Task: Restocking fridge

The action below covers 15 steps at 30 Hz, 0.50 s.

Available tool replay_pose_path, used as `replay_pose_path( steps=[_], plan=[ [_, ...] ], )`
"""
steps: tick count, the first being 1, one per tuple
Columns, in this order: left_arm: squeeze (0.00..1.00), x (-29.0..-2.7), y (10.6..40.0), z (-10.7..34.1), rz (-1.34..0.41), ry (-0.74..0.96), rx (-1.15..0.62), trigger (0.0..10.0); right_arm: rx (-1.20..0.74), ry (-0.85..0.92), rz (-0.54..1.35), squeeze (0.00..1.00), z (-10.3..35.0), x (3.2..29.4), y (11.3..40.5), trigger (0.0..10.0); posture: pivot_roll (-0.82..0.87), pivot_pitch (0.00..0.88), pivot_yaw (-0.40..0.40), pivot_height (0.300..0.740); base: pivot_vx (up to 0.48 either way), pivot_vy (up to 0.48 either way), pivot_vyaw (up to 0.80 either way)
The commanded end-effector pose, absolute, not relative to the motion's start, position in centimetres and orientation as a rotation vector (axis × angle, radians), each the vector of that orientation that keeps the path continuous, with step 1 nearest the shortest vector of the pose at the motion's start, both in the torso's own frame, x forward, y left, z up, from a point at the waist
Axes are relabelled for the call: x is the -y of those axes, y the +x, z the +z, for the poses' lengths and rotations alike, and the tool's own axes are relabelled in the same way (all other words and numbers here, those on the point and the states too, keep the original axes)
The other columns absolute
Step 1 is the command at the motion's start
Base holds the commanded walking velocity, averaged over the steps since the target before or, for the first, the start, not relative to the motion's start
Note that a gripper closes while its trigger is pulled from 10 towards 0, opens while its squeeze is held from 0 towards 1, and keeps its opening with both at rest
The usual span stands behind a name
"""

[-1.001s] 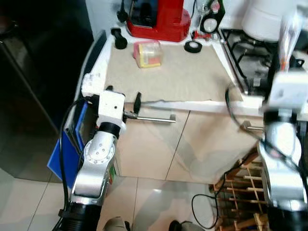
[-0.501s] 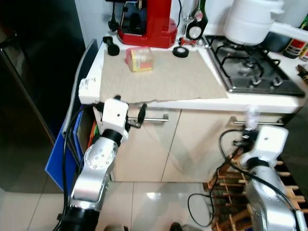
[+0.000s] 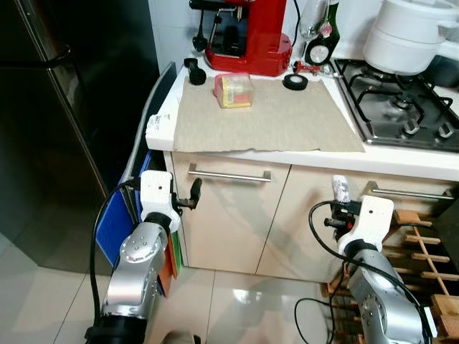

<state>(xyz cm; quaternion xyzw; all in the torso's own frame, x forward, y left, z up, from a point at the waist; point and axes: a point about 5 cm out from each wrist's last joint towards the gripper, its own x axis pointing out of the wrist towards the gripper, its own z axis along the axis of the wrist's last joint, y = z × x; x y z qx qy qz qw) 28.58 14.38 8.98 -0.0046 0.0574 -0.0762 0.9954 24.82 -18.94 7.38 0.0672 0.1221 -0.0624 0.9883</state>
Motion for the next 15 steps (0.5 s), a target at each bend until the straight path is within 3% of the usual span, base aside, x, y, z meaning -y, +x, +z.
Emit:
replay_pose_path(
  steps=[1,8,15],
  plan=[
    [0.0,-13.6,28.8,9.3,-0.179,0.017,-0.1,10.0,-0.216,0.132,-0.135,0.02,7.9,19.3,25.1,0.0,0.11,0.0,-0.01,0.74,0.0,0.0,0.0],
    [0.0,-13.6,29.2,9.7,-0.185,0.077,-0.062,10.0,-0.147,-0.004,-0.108,0.01,8.6,18.8,26.2,0.0,0.11,0.0,-0.008,0.74,0.0,0.0,0.0],
    [0.0,-13.7,29.5,10.2,-0.178,0.1,-0.032,10.0,-0.143,0.002,-0.107,0.02,8.6,18.5,26.6,0.0,0.12,0.0,-0.01,0.74,0.0,0.0,0.0]
  ],
)
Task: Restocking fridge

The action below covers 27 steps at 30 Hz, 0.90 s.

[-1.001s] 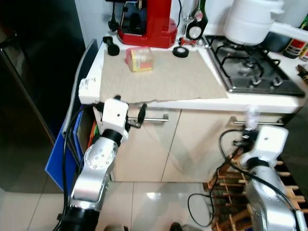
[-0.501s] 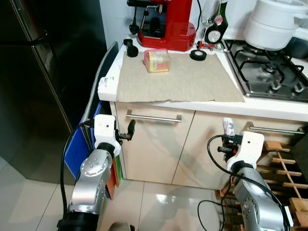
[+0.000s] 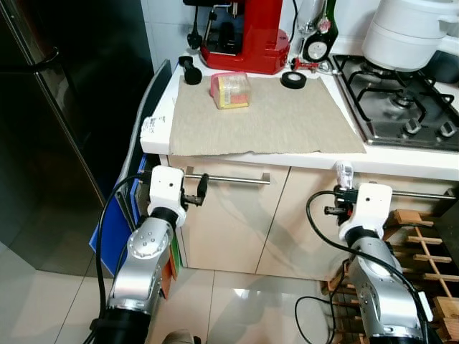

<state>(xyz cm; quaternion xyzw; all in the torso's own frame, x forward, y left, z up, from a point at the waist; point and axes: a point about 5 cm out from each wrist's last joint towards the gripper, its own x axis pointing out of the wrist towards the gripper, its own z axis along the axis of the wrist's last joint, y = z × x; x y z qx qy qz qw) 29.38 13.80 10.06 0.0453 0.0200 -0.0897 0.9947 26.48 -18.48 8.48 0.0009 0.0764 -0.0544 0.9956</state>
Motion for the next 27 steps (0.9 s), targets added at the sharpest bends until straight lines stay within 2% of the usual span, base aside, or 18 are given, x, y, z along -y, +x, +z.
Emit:
replay_pose_path(
  steps=[1,27],
  plan=[
    [0.0,-13.69,29.49,10.25,-0.178,0.1,-0.03,10.0,-0.148,0.005,-0.11,0.02,8.44,18.52,26.58,0.0,0.12,0.0,-0.01,0.74,0.0,0.0,0.0],
    [0.0,-13.7,29.71,10.5,-0.178,0.081,-0.01,10.0,-0.143,-0.011,-0.102,0.02,8.02,18.55,26.94,0.0,0.12,0.0,-0.013,0.74,0.0,0.0,0.0]
  ],
)
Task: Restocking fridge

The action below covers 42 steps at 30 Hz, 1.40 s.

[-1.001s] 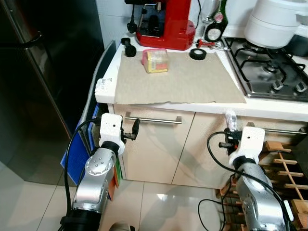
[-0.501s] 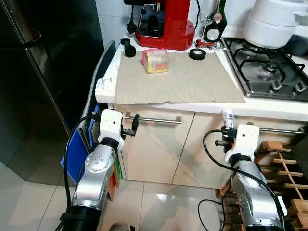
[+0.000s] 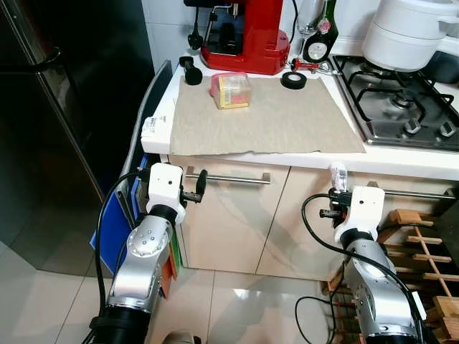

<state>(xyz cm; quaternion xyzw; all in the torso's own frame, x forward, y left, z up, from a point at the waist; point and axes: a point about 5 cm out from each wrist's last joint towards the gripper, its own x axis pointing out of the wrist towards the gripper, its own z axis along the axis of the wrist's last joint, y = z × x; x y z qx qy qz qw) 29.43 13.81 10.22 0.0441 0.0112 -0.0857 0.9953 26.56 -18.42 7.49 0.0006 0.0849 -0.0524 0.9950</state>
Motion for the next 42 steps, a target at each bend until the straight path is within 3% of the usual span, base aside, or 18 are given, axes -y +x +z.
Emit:
replay_pose_path(
  steps=[1,42],
  plan=[
    [0.0,-13.7,29.71,10.5,-0.179,0.079,-0.01,10.0,-0.143,-0.01,-0.102,0.02,8.01,18.56,26.92,0.0,0.12,0.0,-0.013,0.74,0.0,0.0,0.0],
    [0.0,-13.12,29.71,10.43,-0.217,0.082,-0.006,10.0,-0.154,-0.007,-0.09,0.02,7.32,18.31,26.76,0.0,0.12,0.0,-0.009,0.74,-0.245,0.0,0.0]
  ],
)
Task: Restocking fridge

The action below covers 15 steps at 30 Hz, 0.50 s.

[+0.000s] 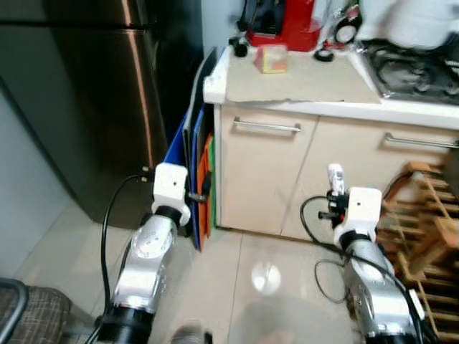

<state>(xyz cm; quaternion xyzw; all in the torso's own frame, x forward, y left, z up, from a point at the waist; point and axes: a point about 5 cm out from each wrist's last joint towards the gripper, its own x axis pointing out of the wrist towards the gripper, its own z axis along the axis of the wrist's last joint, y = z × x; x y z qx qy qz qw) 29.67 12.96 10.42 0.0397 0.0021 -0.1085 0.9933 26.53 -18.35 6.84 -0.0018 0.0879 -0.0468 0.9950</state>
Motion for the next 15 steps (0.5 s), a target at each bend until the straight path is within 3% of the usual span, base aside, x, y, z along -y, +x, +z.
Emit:
replay_pose_path(
  steps=[1,6,15],
  plan=[
    [0.0,-13.12,29.73,10.43,-0.216,0.083,-0.006,10.0,-0.155,-0.007,-0.089,0.02,7.31,18.32,26.77,0.0,0.12,0.0,-0.009,0.74,-0.259,0.0,0.0],
    [0.0,-13.1,29.75,10.43,-0.212,0.088,-0.003,10.0,-0.156,-0.011,-0.089,0.02,7.27,18.4,26.8,0.0,0.12,0.0,-0.01,0.74,-0.262,0.0,0.0],
    [0.0,-12.7,29.5,10.75,-0.246,0.105,0.036,10.0,-0.157,-0.017,-0.086,0.02,7.21,18.5,26.8,0.0,0.11,0.0,-0.011,0.74,0.0,-0.038,0.0]
  ],
)
